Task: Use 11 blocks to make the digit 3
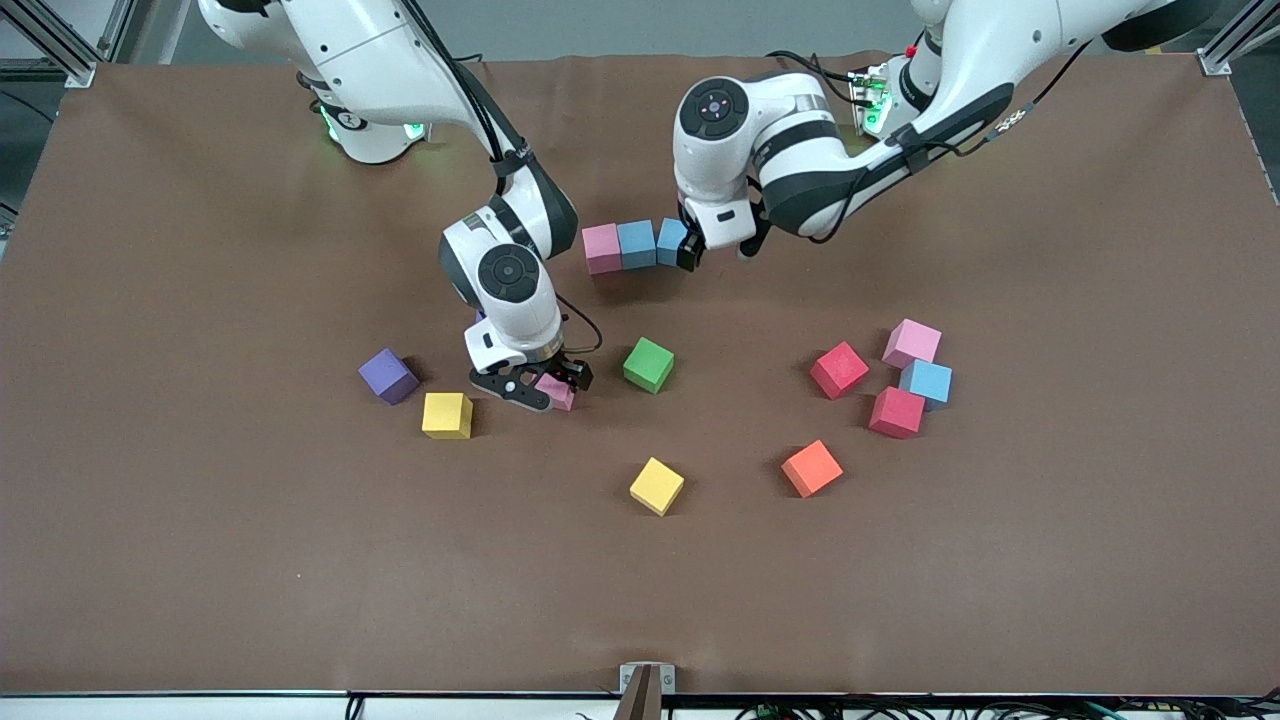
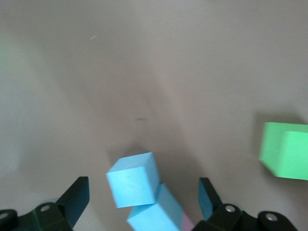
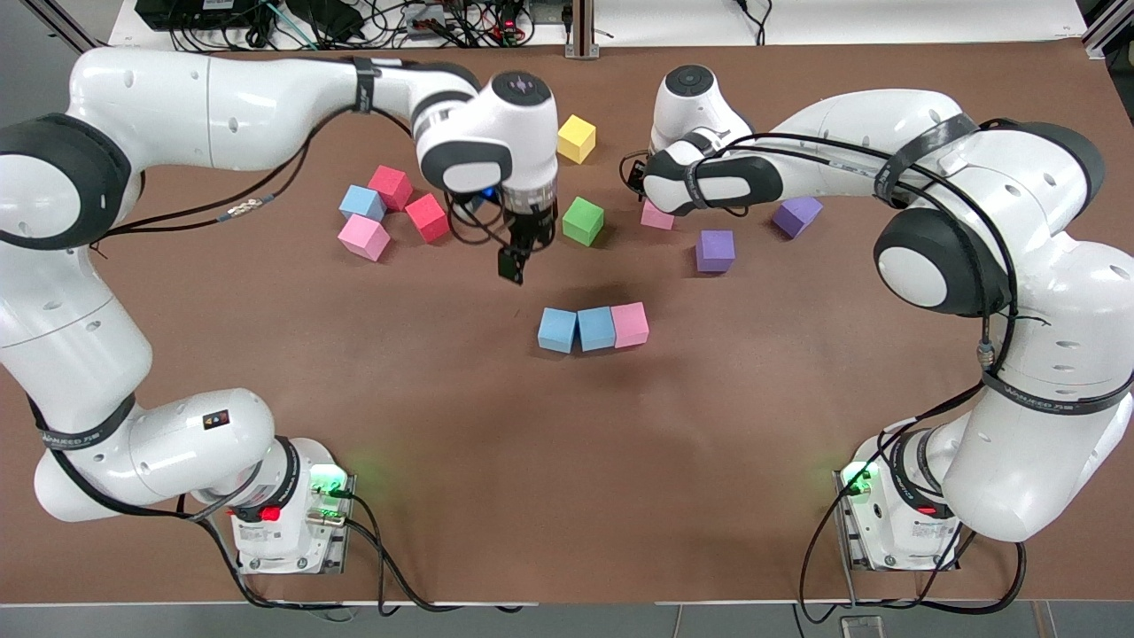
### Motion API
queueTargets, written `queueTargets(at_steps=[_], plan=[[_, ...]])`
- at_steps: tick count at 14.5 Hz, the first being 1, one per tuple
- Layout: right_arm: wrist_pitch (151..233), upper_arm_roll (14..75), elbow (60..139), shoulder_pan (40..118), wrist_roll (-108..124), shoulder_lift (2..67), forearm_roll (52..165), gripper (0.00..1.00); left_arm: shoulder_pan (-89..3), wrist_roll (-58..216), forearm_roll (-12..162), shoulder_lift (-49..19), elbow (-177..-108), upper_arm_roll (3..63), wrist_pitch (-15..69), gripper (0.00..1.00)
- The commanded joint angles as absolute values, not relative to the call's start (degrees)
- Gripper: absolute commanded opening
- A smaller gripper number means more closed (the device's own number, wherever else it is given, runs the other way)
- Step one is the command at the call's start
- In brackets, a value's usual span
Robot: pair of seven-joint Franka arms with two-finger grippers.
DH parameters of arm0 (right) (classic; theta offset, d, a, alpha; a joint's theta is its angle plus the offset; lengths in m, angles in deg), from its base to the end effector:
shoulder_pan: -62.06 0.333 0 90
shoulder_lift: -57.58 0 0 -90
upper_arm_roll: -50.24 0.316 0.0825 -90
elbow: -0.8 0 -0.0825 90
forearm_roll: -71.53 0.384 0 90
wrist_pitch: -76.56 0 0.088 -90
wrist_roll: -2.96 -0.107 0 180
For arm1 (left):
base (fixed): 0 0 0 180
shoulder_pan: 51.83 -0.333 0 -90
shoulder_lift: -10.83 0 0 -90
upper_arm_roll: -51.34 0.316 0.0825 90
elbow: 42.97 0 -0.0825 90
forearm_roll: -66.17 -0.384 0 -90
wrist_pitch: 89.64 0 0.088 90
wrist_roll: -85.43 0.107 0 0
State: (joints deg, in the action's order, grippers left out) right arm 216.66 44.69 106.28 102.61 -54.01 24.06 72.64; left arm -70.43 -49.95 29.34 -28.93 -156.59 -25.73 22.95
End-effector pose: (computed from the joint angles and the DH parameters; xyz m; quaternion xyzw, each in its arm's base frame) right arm 0.5284 0.3748 0.2115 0.9816 -0.1896 0.0223 0.0062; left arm 0.3751 -0.4390 0.3372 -0.8616 -0.5035 0.0455 0.0449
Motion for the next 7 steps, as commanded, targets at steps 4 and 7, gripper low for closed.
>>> queueTargets(at_steps=[4, 7], plan=[[218.2, 45.4, 105.5, 101.6, -51.4, 22.7, 73.2, 0.65, -72.4, -28.3, 27.1, -27.8, -146.9, -21.4, 21.7, 1.0], [217.9, 45.4, 105.5, 101.3, -49.8, 22.8, 73.4, 0.27, -71.9, -15.1, 27.8, -27.8, -138.9, -16.6, 20.9, 1.0]])
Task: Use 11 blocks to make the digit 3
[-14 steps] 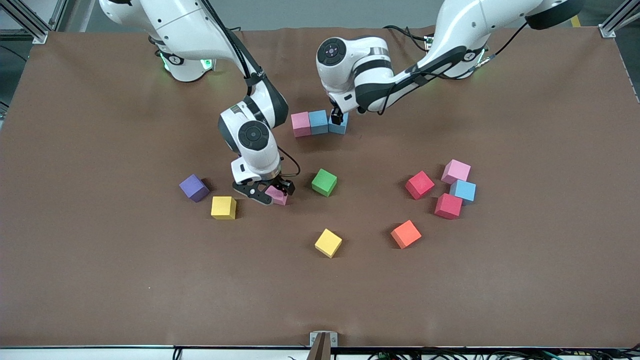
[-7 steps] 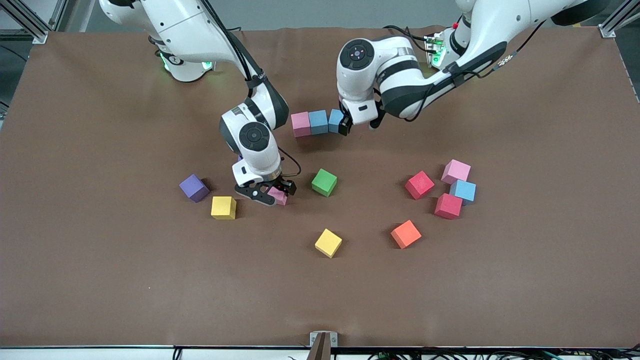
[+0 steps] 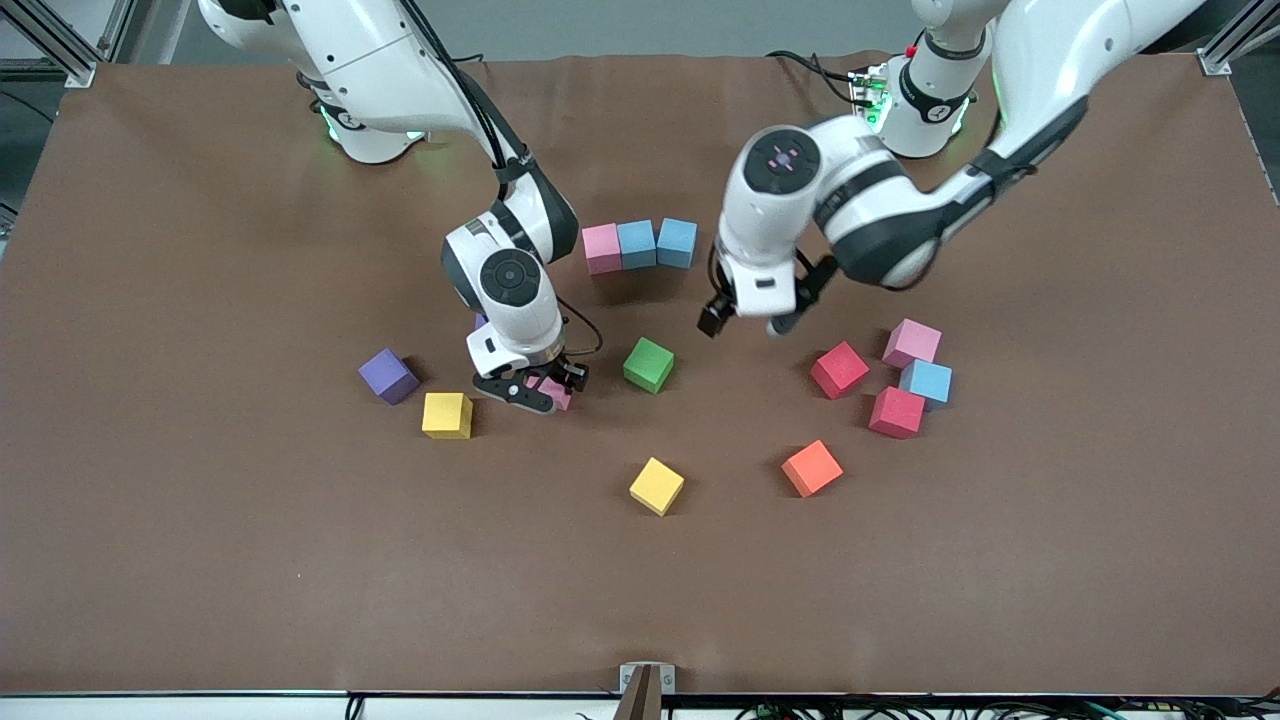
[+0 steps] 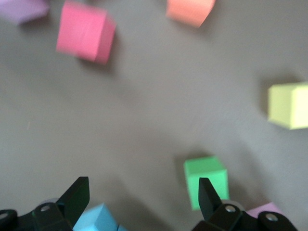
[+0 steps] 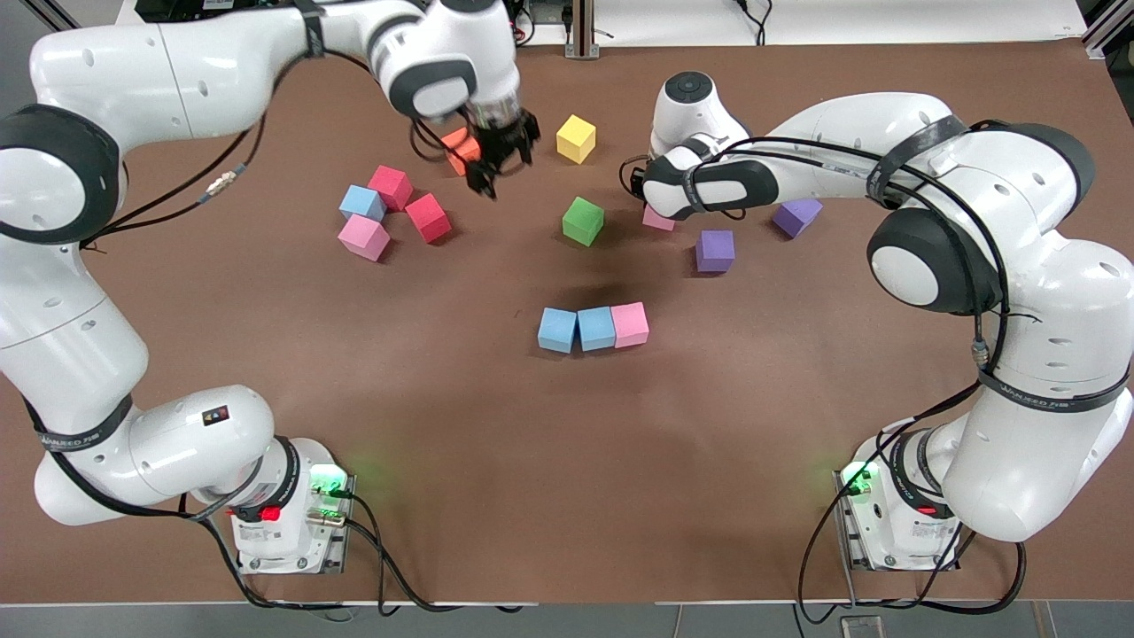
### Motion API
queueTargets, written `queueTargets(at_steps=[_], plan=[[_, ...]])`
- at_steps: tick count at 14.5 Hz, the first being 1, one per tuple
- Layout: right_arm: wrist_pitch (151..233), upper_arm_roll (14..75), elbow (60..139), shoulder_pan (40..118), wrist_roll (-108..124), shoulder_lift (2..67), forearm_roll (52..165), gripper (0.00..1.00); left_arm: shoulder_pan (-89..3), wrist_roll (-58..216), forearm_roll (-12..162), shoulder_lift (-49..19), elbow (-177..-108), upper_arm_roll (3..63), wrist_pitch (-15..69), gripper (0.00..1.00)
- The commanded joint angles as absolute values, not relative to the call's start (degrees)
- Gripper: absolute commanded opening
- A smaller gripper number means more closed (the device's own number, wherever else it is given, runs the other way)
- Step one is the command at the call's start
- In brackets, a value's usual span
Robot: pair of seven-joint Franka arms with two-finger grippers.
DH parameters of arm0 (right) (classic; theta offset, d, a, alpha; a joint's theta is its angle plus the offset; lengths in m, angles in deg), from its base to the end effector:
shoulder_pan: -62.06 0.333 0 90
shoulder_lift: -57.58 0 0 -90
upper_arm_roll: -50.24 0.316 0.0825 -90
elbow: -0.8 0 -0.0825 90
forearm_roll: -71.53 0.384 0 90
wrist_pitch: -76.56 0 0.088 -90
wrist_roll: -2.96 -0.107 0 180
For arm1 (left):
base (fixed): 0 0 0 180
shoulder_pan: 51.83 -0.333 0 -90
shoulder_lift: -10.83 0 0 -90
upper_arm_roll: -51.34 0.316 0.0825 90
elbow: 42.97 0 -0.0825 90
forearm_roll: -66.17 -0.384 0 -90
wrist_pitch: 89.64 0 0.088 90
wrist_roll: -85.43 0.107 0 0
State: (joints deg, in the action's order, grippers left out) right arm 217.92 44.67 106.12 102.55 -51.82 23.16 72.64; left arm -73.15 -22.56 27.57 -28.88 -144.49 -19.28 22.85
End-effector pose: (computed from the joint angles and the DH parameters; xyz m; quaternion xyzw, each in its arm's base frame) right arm 0.5300 0.3748 0.2045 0.9849 -0.1710 0.0260 0.0040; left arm 0.5086 -0.3793 0.3736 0.9152 0.4025 -0.0124 0.0126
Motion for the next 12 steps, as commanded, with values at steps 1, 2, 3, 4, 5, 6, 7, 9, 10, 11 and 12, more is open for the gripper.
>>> queueTargets(at_steps=[1, 2, 3, 4, 5, 6, 7, 9, 10, 11, 12], plan=[[217.7, 45.4, 105.5, 101.3, -49.8, 22.8, 73.6, 0.09, -69.4, -10.4, 28.7, -27.9, -133.9, -13.4, 18.3, 1.0], [217.5, 45.4, 105.5, 101.3, -49.9, 22.8, 73.6, 0.02, -66.7, -5.6, 30.4, -27.9, -129.8, -10.0, 16.2, 1.0], [217.3, 45.4, 105.7, 101.4, -49.9, 22.9, 73.6, 0.01, -64.2, 0.0, 32.1, -27.8, -126.2, -5.9, 15.2, 1.0], [217.0, 45.4, 106.0, 101.9, -49.9, 23.3, 73.6, 0.01, -61.0, 6.4, 33.8, -26.9, -123.9, -0.9, 15.2, 1.0], [216.1, 45.5, 106.1, 102.3, -49.8, 23.7, 73.6, 0.01, -59.2, 11.4, 35.7, -25.4, -123.4, 3.8, 15.2, 1.0], [214.7, 45.6, 106.2, 102.9, -49.5, 24.5, 73.6, 0.01, -58.3, 16.1, 38.6, -23.8, -123.3, 7.9, 15.3, 1.0], [213.9, 45.6, 106.2, 103.8, -49.5, 25.1, 73.6, 0.01, -57.9, 21.8, 42.2, -21.9, -123.2, 11.2, 15.5, 1.0], [213.8, 45.5, 108.1, 105.9, -49.5, 27.1, 73.6, 0.01, -57.7, 35.6, 48.4, -17.9, -123.2, 18.2, 15.6, 1.0], [213.8, 45.6, 109.0, 106.4, -49.4, 28.0, 73.6, 0.01, -56.8, 43.2, 51.8, -15.8, -123.5, 22.4, 15.6, 1.0], [213.8, 45.6, 110.1, 107.2, -49.3, 28.8, 73.6, 0.0, -55.1, 48.2, 54.7, -14.1, -123.7, 26.9, 15.5, 1.0], [213.9, 45.6, 110.9, 107.8, -49.3, 29.5, 73.6, 0.0, -53.0, 52.3, 57.3, -12.5, -123.7, 32.0, 15.3, 1.0]])
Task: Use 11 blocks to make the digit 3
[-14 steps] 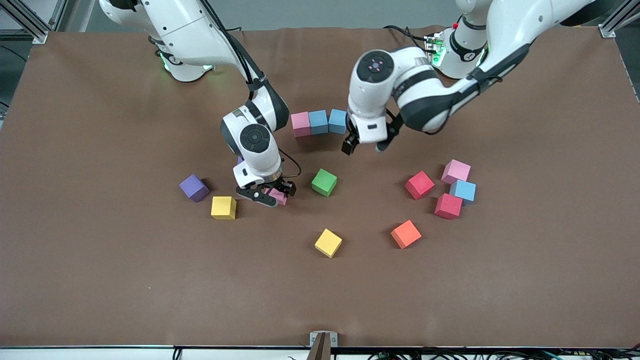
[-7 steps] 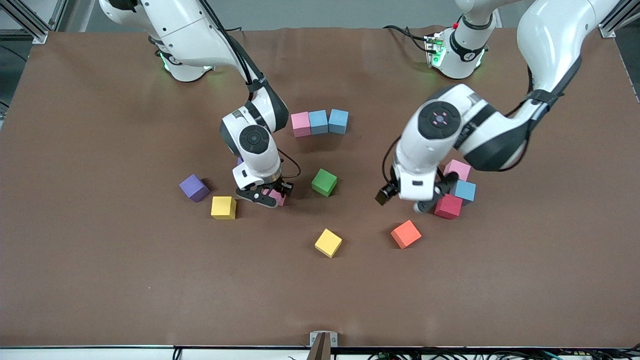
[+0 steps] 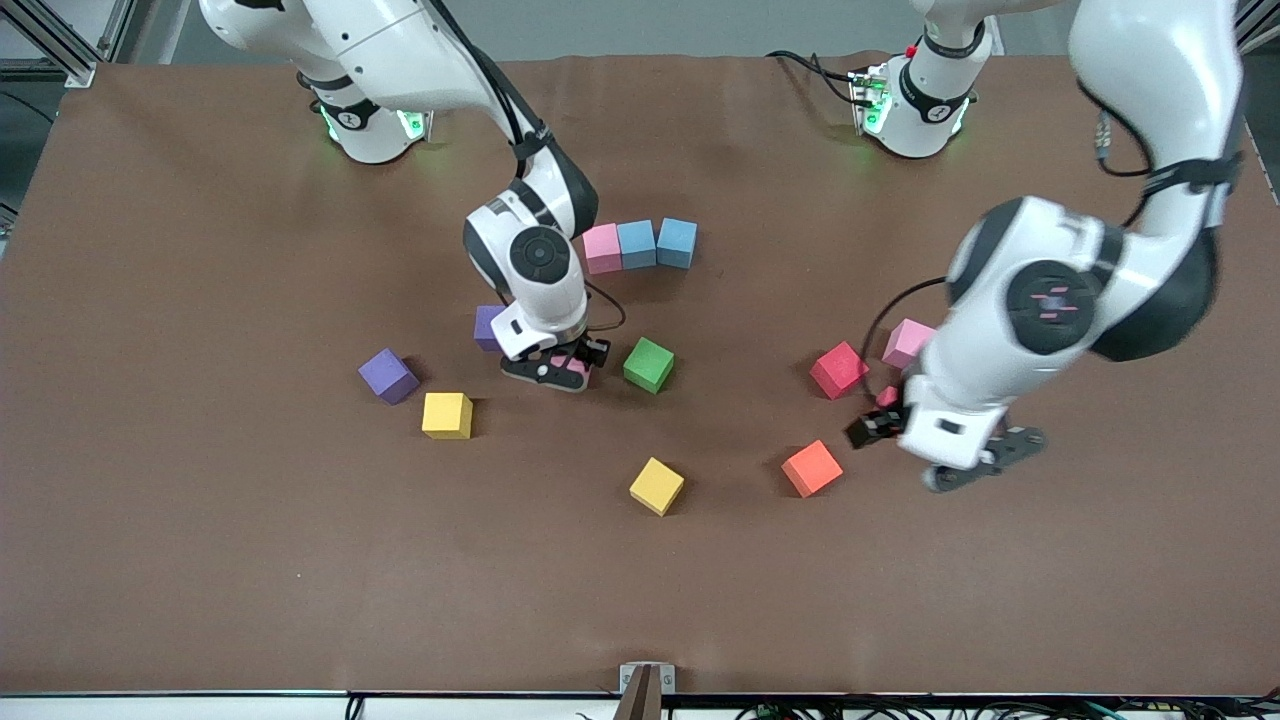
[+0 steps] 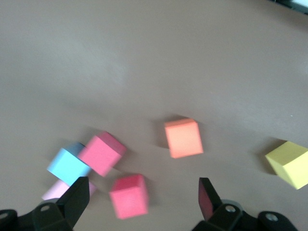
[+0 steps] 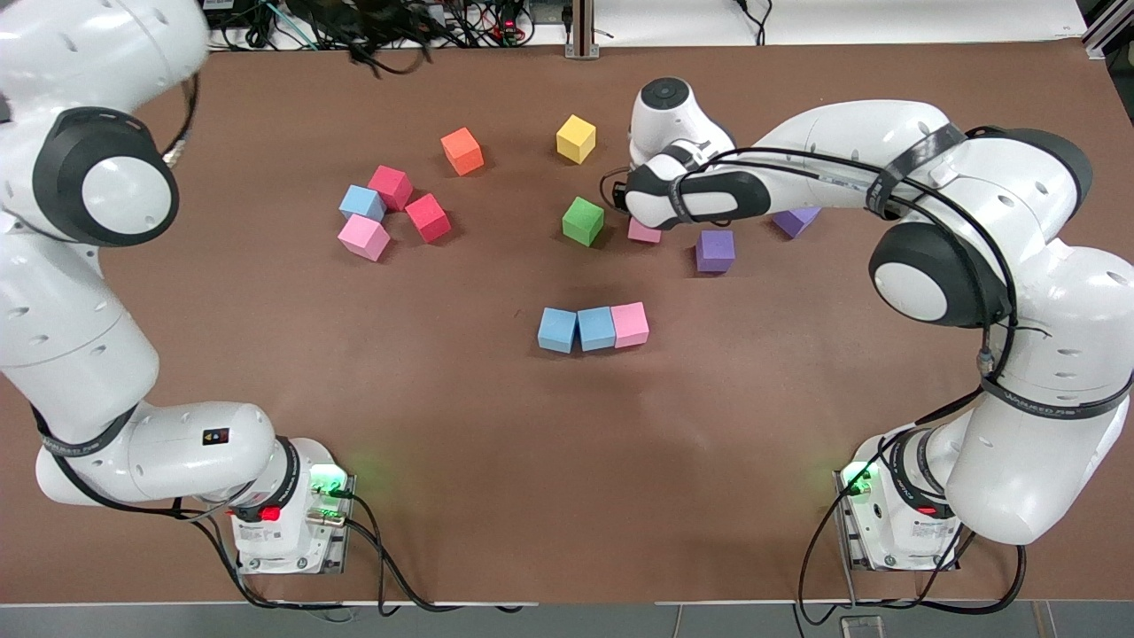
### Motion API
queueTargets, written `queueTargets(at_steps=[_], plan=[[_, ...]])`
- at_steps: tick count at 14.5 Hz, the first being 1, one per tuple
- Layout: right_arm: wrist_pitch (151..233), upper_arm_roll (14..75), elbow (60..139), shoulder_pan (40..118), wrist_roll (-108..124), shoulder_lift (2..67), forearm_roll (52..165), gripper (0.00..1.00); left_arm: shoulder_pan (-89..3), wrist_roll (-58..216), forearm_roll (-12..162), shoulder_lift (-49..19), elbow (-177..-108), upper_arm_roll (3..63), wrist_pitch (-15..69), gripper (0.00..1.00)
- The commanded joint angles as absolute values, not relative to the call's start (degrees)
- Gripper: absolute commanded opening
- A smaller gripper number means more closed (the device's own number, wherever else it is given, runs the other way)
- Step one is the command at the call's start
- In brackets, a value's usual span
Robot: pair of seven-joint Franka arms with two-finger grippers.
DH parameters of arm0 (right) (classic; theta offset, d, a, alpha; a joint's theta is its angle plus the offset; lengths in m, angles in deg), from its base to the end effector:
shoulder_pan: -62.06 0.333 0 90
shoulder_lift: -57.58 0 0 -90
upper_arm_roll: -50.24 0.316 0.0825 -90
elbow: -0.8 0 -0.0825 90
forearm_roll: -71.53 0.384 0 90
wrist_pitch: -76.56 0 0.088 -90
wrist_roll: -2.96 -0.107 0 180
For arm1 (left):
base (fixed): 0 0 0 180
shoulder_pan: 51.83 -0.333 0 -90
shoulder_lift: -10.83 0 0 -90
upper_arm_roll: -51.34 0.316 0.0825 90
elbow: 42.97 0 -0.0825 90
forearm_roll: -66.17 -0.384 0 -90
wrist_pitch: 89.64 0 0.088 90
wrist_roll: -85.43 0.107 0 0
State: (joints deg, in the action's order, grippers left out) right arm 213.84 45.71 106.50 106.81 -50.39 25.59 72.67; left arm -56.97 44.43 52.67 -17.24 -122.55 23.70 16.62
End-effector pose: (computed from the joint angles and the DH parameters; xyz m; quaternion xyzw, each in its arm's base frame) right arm 0.4899 0.4185 0.2222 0.9932 -0.1157 0.0086 0.0117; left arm 0.6681 -0.1899 0.4549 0.9877 0.1555 0.0151 0.0048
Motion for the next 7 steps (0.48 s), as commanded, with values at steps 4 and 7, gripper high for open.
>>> queueTargets(at_steps=[4, 7], plan=[[214.5, 45.6, 112.6, 110.0, -46.3, 30.7, 73.5, 0.0, -50.8, 68.0, 65.7, -6.3, -126.0, 43.6, 13.8, 1.0], [216.6, 45.6, 114.7, 111.0, -42.1, 31.9, 73.4, 0.0, -50.9, 72.7, 65.8, -1.9, -128.8, 47.5, 12.1, 1.0]])
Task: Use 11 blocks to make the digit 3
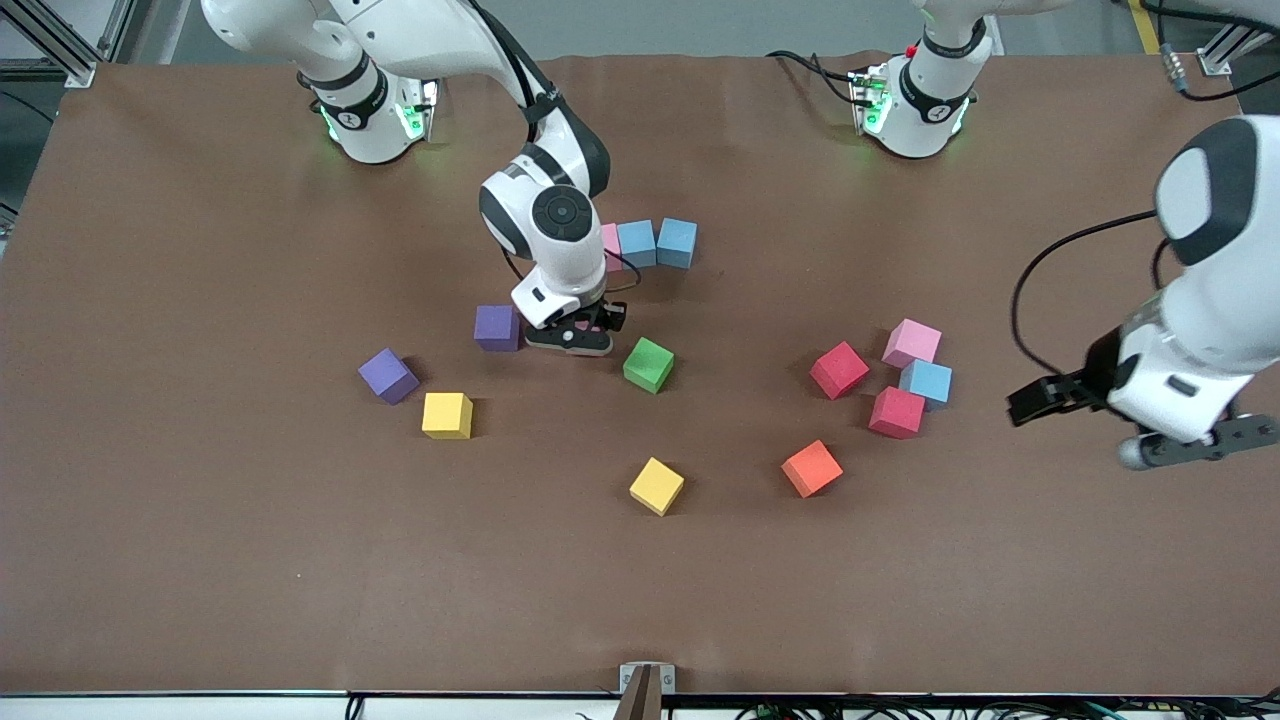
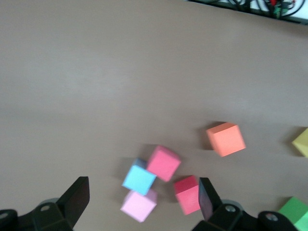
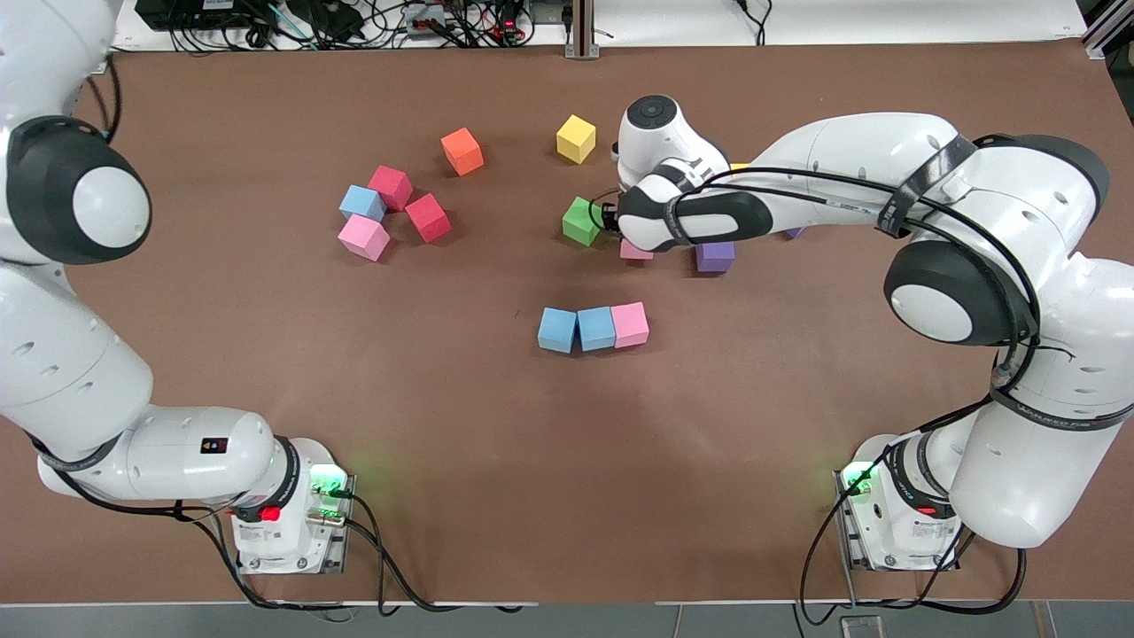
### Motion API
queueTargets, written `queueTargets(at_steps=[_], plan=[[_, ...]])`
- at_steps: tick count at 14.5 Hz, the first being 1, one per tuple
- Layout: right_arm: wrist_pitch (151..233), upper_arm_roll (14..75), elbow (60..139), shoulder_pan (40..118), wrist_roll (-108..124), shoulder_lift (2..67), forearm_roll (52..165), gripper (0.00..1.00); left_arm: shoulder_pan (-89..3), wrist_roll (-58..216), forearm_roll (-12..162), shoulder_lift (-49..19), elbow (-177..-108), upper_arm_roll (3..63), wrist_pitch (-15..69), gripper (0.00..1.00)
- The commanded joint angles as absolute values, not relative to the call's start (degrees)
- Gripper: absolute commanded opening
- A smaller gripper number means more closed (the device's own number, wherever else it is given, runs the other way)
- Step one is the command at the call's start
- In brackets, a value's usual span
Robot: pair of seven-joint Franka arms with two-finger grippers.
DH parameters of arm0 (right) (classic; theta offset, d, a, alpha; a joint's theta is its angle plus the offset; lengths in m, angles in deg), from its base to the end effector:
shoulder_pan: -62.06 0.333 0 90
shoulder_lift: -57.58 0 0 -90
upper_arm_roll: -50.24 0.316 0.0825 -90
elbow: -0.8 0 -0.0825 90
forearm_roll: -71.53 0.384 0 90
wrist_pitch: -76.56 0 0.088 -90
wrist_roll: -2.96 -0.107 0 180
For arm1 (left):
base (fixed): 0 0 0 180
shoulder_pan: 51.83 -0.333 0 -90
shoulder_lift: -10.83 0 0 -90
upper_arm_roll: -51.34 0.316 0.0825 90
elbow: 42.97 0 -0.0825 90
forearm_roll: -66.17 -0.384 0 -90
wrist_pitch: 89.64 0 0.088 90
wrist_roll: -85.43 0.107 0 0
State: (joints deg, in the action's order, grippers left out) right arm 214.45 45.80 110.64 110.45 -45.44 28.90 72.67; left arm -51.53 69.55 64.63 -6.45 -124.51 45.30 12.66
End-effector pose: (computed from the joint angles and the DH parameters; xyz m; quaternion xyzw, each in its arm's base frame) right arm 0.4499 0.4369 0.2305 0.9991 -0.0416 0.0054 0.0117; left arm 0.6560 -0.0612 0.5323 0.9960 0.0835 0.0302 0.0083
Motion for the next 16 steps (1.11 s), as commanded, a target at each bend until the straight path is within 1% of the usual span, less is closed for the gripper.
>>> queueTargets(at_steps=[1, 3, 5, 7, 9, 12, 16], plan=[[219.0, 45.6, 116.5, 111.4, -41.6, 32.7, 73.4, 0.0, -51.0, 73.1, 65.8, -0.3, -129.6, 47.5, 11.4, 1.0], [223.8, 45.6, 120.8, 112.0, -41.3, 34.3, 73.4, 0.0, -51.5, 72.4, 65.1, 0.6, -129.1, 47.0, 8.3, 1.0], [225.5, 45.6, 123.0, 112.9, -41.3, 34.9, 73.4, 0.0, -51.7, 73.2, 64.9, 1.3, -129.0, 47.2, 5.7, 1.0], [227.3, 45.7, 124.5, 113.5, -41.4, 34.9, 73.4, 0.0, -53.5, 73.5, 65.6, 1.8, -129.0, 47.2, 5.2, 1.0], [227.7, 45.9, 125.1, 113.8, -41.5, 34.8, 73.5, 0.0, -53.5, 72.5, 65.6, 1.7, -129.1, 47.2, 5.0, 1.0], [231.1, 47.1, 126.8, 113.9, -41.5, 34.8, 73.6, 0.0, -52.4, 73.0, 65.0, 1.5, -129.0, 46.6, 5.0, 1.0], [231.6, 48.3, 127.5, 114.0, -41.9, 34.7, 73.6, 0.0, -52.1, 73.5, 65.7, 0.7, -128.7, 45.6, 5.1, 1.0]])
